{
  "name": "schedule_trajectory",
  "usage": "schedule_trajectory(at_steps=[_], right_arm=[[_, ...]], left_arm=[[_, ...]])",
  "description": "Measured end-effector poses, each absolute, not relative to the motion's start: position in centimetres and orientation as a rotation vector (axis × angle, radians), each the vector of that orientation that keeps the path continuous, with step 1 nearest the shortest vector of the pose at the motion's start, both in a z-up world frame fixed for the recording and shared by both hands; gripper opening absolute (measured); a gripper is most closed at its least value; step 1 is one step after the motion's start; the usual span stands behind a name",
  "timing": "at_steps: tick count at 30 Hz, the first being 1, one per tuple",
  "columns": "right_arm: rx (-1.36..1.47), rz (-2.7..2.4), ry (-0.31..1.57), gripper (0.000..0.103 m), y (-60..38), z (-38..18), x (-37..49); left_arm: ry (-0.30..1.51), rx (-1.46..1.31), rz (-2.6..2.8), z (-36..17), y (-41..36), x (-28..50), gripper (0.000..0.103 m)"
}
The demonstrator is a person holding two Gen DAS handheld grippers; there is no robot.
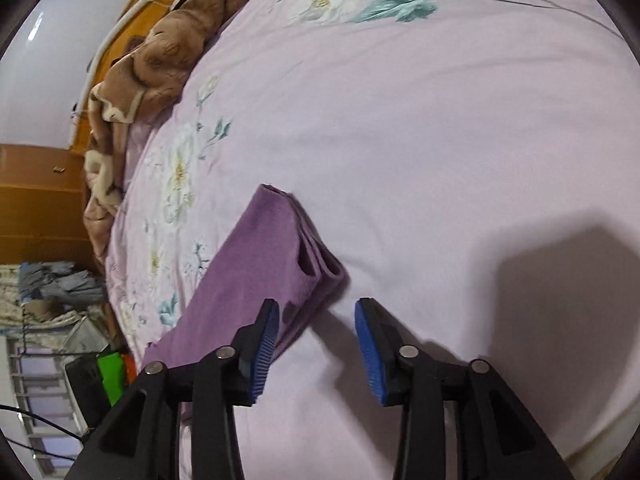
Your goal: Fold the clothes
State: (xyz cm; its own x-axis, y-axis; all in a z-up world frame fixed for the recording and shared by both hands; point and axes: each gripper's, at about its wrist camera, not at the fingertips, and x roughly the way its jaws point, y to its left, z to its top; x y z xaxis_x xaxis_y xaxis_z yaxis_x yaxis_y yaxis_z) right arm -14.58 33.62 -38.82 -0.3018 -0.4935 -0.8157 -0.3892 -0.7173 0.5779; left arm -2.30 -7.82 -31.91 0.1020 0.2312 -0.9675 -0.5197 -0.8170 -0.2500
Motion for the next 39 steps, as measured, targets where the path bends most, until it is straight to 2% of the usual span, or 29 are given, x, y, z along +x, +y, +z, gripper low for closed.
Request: schedule_trajectory(at_steps=[14,17,18,19,21,32,39], right_arm=[[1.760,-2.051,-1.074,0.040,33.3,-41.0,-18.5],[1.759,-2.017,-1.040,0.028,33.0,-41.9,-19.3],[1.760,-2.004,-1.053,0.019,33.1,-42.2,-19.4],[1.761,-1.991,-1.067,0.015,33.2,-42.6,-19.4],[1.758,-1.967,-1.089,0.013,33.4,-42.9,-19.5],[1.693,-1.993,-1.073,0.012,32.8,-40.3,-19.6],[1.610,-2.029,-1.019,0.012,31.3,-35.7,-20.0]], left_arm=[[0.289,-1.891,1.764,-32.8,-6.0,-2.4,0.036],[0.278,-1.904,1.773,-32.9,-6.7,-2.5,0.036],[0.273,-1.908,1.776,-33.0,-7.0,-2.6,0.036],[0.269,-1.912,1.779,-33.0,-7.2,-2.6,0.036],[0.258,-1.921,1.786,-33.1,-7.8,-2.7,0.036],[0.209,-1.925,1.835,-32.1,-10.6,-3.6,0.036],[0.186,-1.886,1.847,-31.9,-10.1,-4.7,0.036]])
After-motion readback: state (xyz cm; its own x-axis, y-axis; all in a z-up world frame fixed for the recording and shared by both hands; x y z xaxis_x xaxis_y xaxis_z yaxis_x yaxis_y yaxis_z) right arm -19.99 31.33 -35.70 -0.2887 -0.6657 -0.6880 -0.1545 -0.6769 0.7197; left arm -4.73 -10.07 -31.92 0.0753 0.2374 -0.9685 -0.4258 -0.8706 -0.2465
